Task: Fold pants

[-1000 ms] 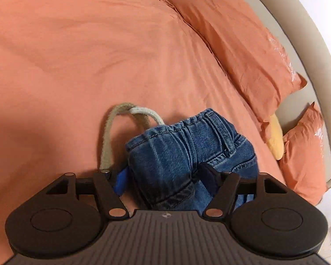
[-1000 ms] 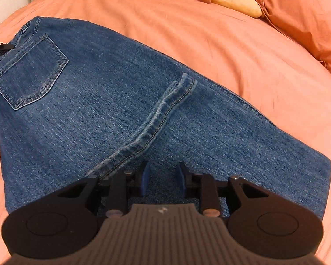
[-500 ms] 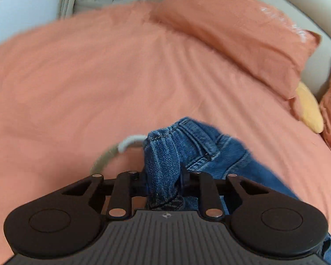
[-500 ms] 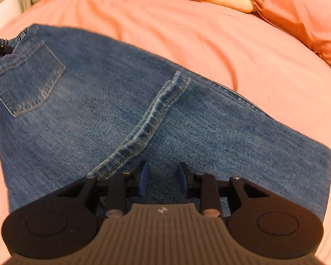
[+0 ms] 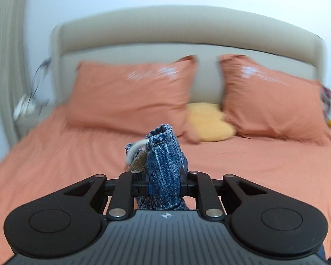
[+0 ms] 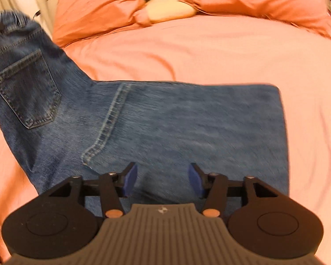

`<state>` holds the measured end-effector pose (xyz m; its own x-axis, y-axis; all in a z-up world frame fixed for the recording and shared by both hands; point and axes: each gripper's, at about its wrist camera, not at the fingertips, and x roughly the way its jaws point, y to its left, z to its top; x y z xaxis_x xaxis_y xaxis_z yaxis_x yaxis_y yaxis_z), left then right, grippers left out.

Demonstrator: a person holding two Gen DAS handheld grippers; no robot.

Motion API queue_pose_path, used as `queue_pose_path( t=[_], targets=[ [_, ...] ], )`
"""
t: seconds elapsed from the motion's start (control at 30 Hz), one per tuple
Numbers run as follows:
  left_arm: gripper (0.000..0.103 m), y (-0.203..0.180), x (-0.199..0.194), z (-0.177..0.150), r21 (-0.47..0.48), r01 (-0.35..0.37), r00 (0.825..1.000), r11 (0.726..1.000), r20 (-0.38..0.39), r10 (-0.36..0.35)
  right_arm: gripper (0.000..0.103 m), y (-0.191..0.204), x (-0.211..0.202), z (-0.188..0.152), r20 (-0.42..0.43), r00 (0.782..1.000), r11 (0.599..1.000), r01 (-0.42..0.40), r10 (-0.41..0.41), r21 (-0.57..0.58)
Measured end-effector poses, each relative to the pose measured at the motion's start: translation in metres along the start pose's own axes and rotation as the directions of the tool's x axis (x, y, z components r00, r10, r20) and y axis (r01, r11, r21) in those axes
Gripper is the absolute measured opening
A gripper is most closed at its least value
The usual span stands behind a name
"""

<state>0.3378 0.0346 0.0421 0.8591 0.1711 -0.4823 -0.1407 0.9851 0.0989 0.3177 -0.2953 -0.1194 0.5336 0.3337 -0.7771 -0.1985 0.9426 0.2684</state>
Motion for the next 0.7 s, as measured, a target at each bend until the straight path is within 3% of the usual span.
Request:
queue_pose_path(
  t=[0.23,0.37,0.53,0.63,0.7],
  targets=[
    [0.020,-0.132,0.004,-0.043,0.265,0.077,0.997,0.961,-0.009,-0.077,0.054,-0.038,-0.020,-0.032,0.087,0.996,0.990,-0.021,0.009,0.141],
    [0.020,-0.197,0.017,-0.089,0.372,0.124,0.992,0.920,-0.071,-0.105,0.054,-0.052,-0.023,-0.045,0.105,0.994,0.986,-0.045,0.028,0.162],
    [0.021,-0.246,0.021,-0.151,0.485,0.190,0.979,0.854,-0.154,-0.130,0.055,-0.075,-0.027,-0.049,0.122,0.989,0.974,-0.101,0.077,0.202],
    [0.022,-0.257,0.024,-0.179,0.506,0.264,0.957,0.821,-0.243,-0.157,0.055,-0.093,-0.026,-0.053,0.122,0.989,0.958,-0.108,0.078,0.265],
    [0.025,-0.258,0.028,-0.194,0.495,0.328,0.930,0.805,-0.319,-0.182,0.051,-0.100,-0.027,-0.054,0.122,0.990,0.952,-0.103,0.070,0.289]
  ],
)
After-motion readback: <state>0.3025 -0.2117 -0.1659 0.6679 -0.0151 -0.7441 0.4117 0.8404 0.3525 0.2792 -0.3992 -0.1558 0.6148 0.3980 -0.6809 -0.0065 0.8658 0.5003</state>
